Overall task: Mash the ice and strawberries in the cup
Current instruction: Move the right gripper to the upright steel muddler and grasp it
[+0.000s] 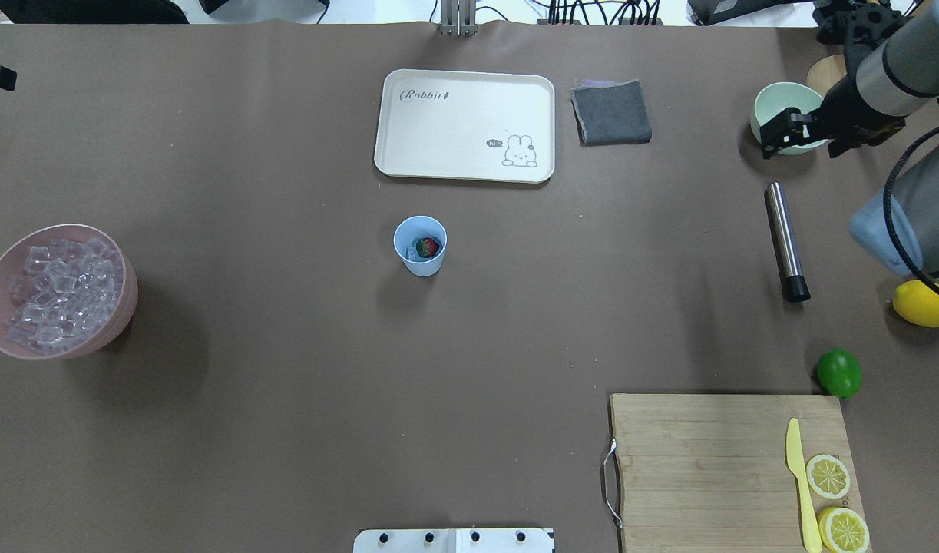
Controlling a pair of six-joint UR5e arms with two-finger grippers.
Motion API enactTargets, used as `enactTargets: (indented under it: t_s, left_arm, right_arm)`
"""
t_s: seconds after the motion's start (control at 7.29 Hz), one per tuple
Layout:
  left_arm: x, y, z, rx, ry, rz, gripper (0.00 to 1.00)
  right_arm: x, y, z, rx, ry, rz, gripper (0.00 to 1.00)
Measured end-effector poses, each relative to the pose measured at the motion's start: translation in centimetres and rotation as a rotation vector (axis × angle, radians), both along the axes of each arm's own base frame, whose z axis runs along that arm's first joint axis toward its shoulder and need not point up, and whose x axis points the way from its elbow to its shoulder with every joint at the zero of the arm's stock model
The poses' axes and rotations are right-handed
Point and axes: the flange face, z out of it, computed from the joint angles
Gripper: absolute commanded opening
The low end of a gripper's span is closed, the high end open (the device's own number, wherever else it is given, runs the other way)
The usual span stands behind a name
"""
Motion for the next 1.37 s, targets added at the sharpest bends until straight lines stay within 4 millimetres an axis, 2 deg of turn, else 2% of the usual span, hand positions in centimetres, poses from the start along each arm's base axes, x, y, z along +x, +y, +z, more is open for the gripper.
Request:
enactTargets:
  t_s: [0.14, 0.27, 0.55, 0.69, 0.96, 1.37]
  left_arm:
    - [0.0, 0.0, -0.1, 0.006, 0.001, 0.0, 0.97]
    - [0.1, -0.1, -0.2, 0.01, 0.002, 0.001, 0.97]
    - [0.2, -0.3, -0.4, 0.017, 0.0, 0.0, 0.97]
    - [0.1, -0.3, -0.4, 0.019, -0.002, -0.001, 0.97]
    - [0.2, -0.5, -0.5, 0.022, -0.004, -0.003, 0.97]
    - [0.3, -0.9, -0.7, 0.026, -0.005, -0.004, 0.97]
  right_arm:
    - [1.6, -0.3, 2.6, -0.04, 0.005, 0.018, 1.0]
    - [2.0, -1.5, 5.0, -0.067, 0.014, 0.028, 1.0]
    - [1.0, -4.4, 9.3, -0.064, 0.021, -0.009, 1.0]
    - [0.5, -4.8, 10.4, -0.062, 0.009, -0.044, 1.0]
    - [-1.1, -4.8, 10.5, -0.061, -0.009, -0.083, 1.0]
    - [-5.4, -4.5, 9.4, -0.065, -0.013, -0.122, 1.0]
